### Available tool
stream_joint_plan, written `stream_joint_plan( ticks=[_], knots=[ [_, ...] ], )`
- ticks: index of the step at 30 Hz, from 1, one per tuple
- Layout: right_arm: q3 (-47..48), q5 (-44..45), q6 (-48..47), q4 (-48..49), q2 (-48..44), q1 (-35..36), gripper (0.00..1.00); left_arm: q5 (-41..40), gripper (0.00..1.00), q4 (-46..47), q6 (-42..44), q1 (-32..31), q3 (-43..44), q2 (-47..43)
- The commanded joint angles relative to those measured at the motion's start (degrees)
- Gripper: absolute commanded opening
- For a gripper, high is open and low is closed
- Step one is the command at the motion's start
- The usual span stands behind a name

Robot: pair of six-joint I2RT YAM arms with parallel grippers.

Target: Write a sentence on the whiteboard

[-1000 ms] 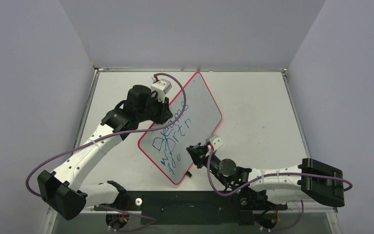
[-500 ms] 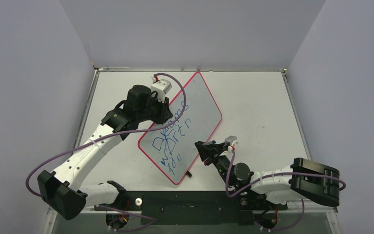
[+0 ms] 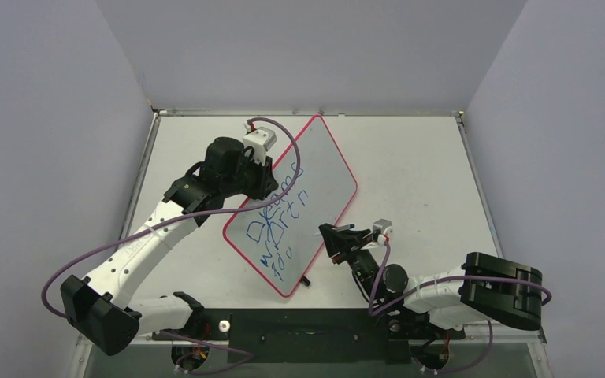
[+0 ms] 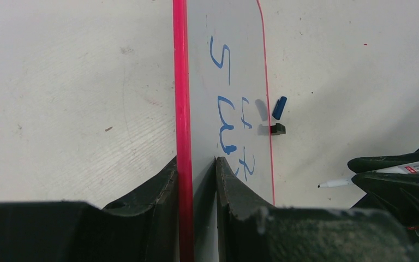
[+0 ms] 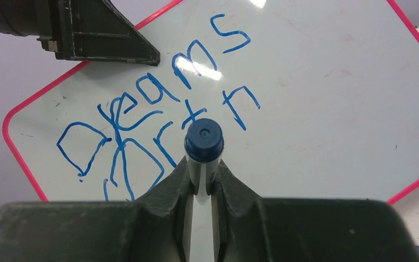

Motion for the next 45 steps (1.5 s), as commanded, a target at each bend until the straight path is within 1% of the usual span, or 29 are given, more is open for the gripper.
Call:
stream_joint_plan(
  ticks=[1,13,18,25,29,39,45],
  knots=[
    [-0.9,0.8,2.3,7.2,1.3,-1.0,0.0,-8.9,0.0,5.7,5.4,1.4,0.4,-1.3],
    [-0.8,-0.5,3.5,7.2,2.0,-2.1,0.0,-7.7,0.0,6.0,5.3,1.5,0.1,-1.3],
    [-0.7,-4.3,3.3,7.1,2.7,-3.3,0.0,-7.3,0.0,6.0,5.4,1.5,0.1,-1.2],
    [-0.6,-7.3,3.7,6.7,2.6,-5.1,0.0,-6.6,0.0,6.5,5.5,1.5,0.0,-1.1],
    [-0.1,-9.4,4.0,4.2,1.7,-6.2,0.0,-6.3,0.0,6.3,5.5,1.5,0.1,-0.8],
    [1.9,-11.6,0.7,-3.6,-0.2,-6.3,0.0,-6.2,0.0,6.3,5.5,1.5,0.1,-0.8],
    [3.6,-12.4,0.0,-4.0,1.2,-6.2,0.0,-6.2,0.0,6.2,5.5,1.4,0.2,-0.5]
  ],
)
